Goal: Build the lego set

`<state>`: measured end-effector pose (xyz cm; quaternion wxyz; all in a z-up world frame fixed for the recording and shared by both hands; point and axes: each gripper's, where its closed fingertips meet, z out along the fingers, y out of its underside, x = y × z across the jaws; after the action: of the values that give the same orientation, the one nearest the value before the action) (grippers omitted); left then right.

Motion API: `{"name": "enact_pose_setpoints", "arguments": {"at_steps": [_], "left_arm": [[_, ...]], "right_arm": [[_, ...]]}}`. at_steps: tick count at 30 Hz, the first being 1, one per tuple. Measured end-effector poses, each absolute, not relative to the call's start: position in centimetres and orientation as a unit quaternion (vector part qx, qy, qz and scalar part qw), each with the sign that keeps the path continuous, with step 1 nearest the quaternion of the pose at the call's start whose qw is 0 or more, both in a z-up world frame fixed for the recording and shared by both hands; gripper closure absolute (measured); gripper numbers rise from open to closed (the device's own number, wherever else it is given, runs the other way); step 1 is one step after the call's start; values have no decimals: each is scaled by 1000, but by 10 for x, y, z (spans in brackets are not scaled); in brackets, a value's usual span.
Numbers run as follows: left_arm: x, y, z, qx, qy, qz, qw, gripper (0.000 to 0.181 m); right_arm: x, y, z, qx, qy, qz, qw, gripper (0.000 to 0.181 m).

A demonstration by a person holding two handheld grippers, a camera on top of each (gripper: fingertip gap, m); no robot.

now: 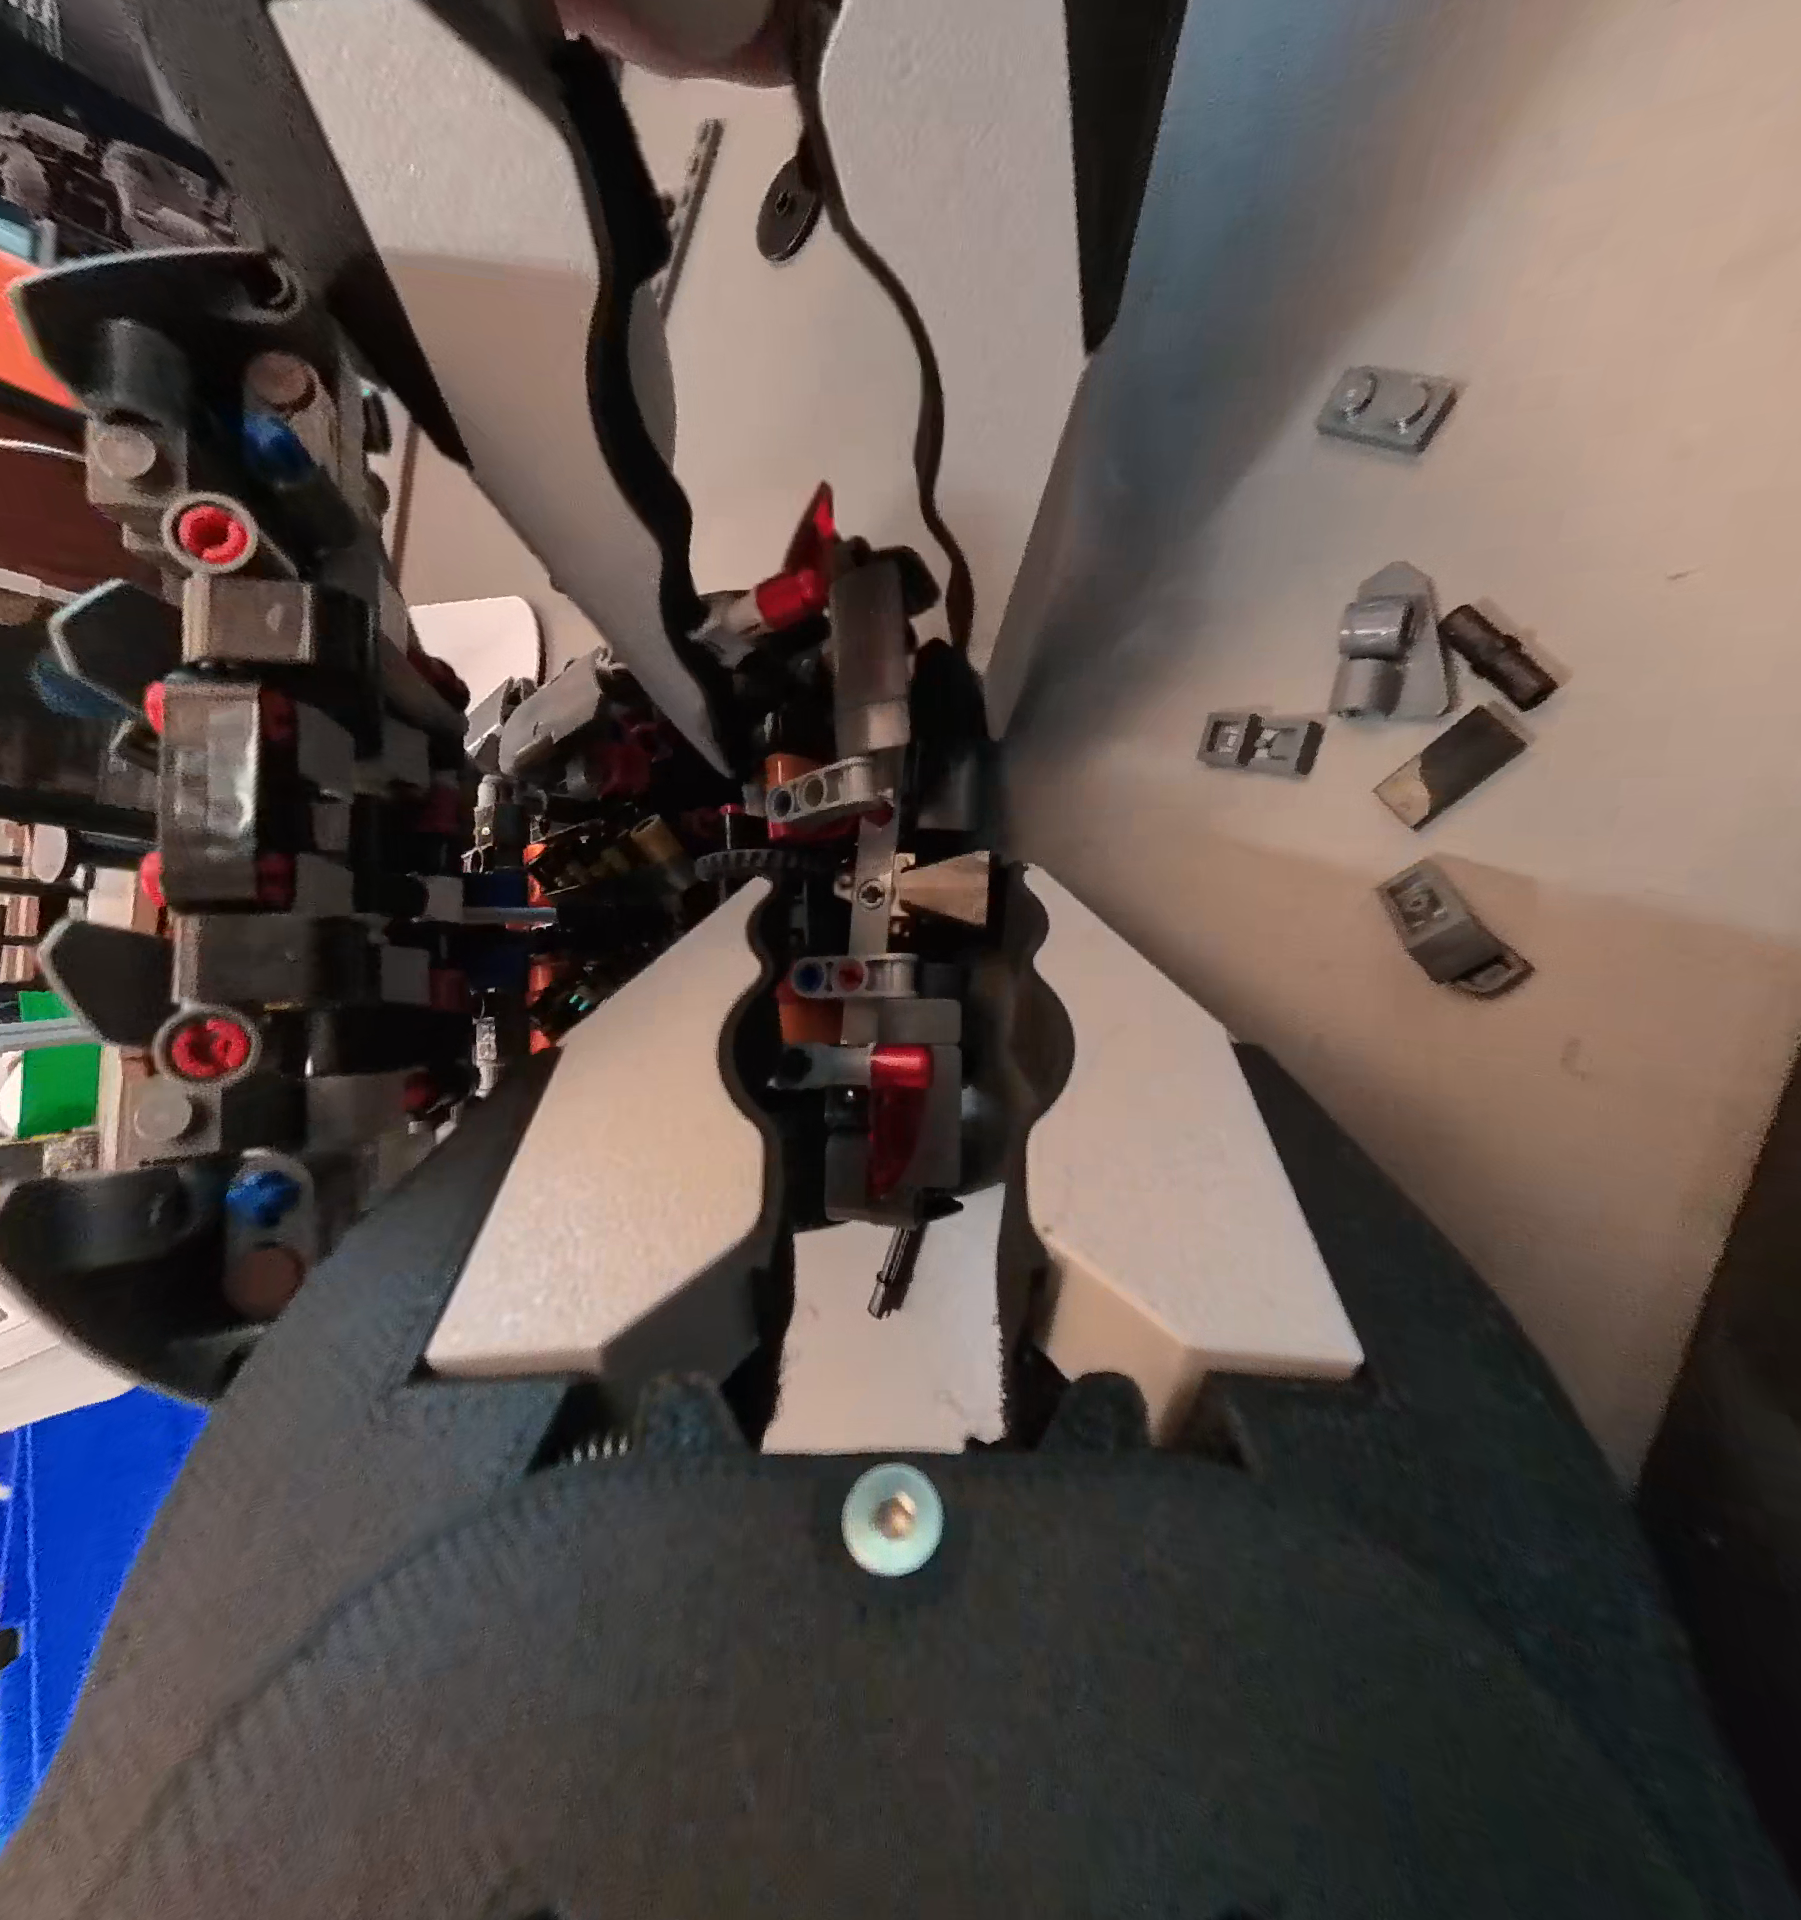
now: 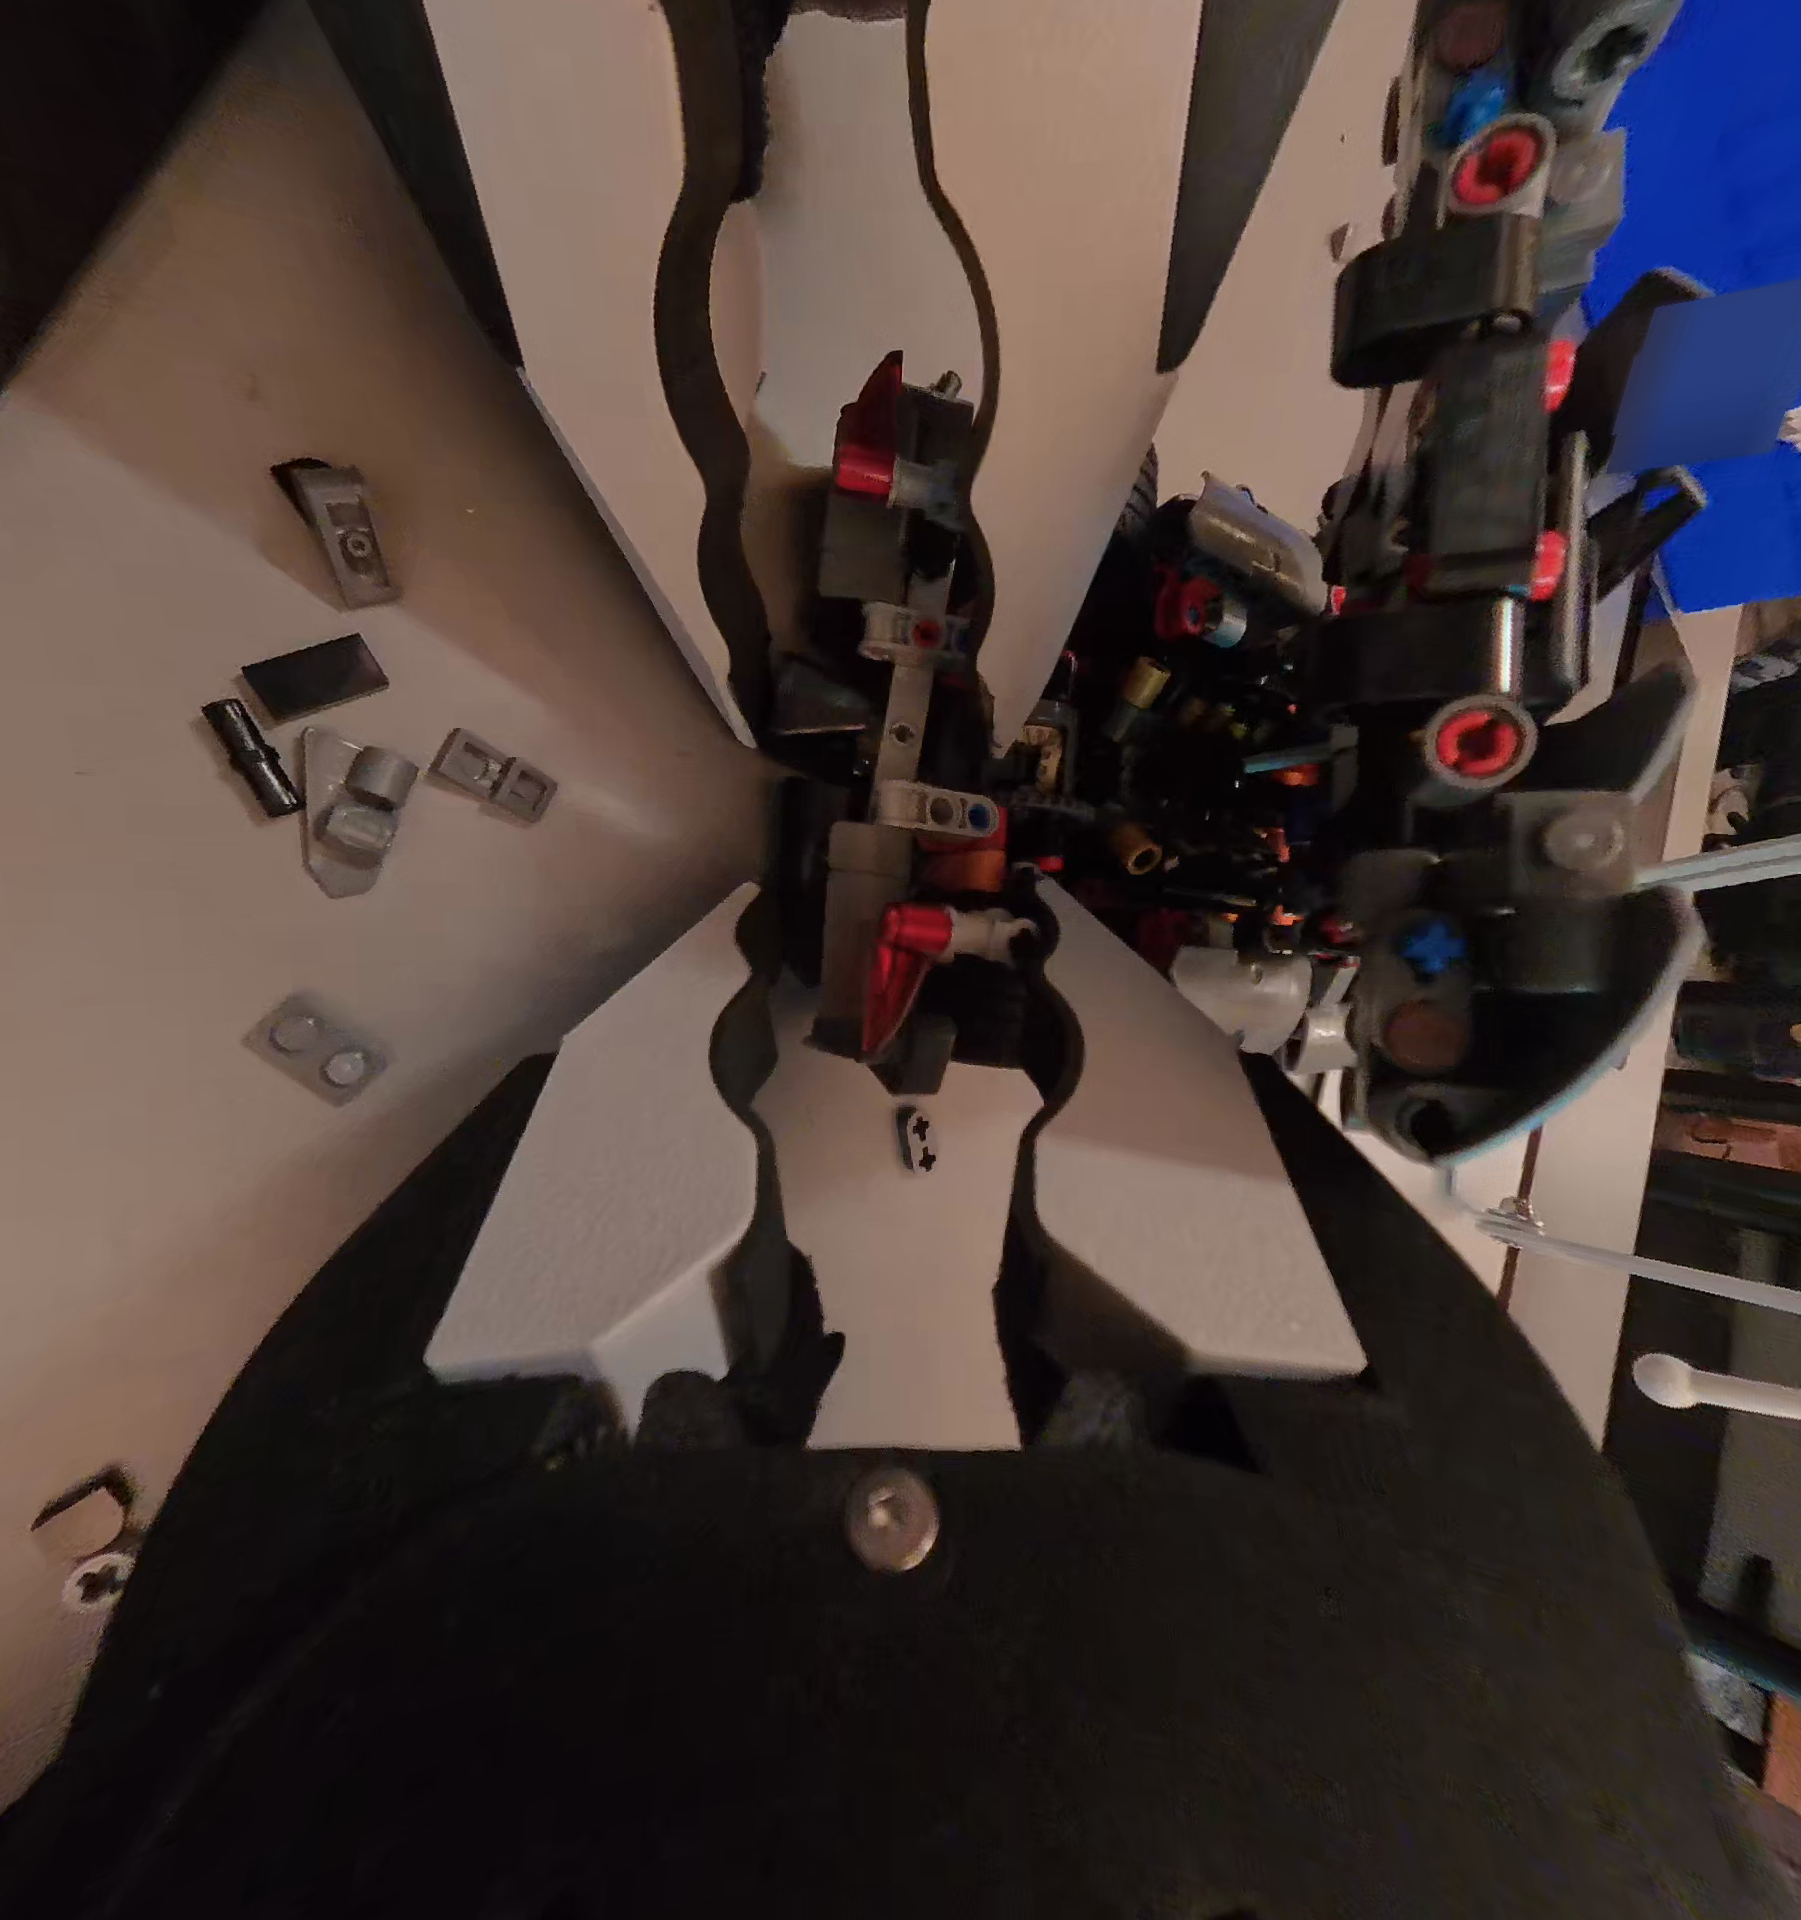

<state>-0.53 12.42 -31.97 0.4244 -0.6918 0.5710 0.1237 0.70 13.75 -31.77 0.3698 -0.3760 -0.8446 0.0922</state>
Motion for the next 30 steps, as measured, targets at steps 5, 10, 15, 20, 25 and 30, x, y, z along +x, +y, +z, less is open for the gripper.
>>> {"name": "enact_pose_setpoints", "arguments": {"at_steps": [5, 10, 15, 20, 25, 30], "left_arm": [[-6, 125, -319, -693, 571, 120, 423, 144], [-7, 126, -320, -692, 571, 126, 424, 138], [-12, 131, -317, -694, 564, 140, 425, 130], [-12, 132, -317, -689, 565, 148, 430, 130], [-13, 133, -317, -690, 562, 148, 432, 133], [-12, 132, -317, -692, 561, 142, 432, 136]], "right_arm": [[7, 137, -316, -381, -842, 104, 368, 143], [8, 137, -315, -384, -840, 107, 368, 144], [7, 138, -315, -390, -837, 116, 367, 144], [5, 138, -315, -382, -838, 94, 377, 144], [5, 139, -314, -391, -833, 108, 376, 146], [5, 140, -313, -401, -826, 130, 374, 147]]}}
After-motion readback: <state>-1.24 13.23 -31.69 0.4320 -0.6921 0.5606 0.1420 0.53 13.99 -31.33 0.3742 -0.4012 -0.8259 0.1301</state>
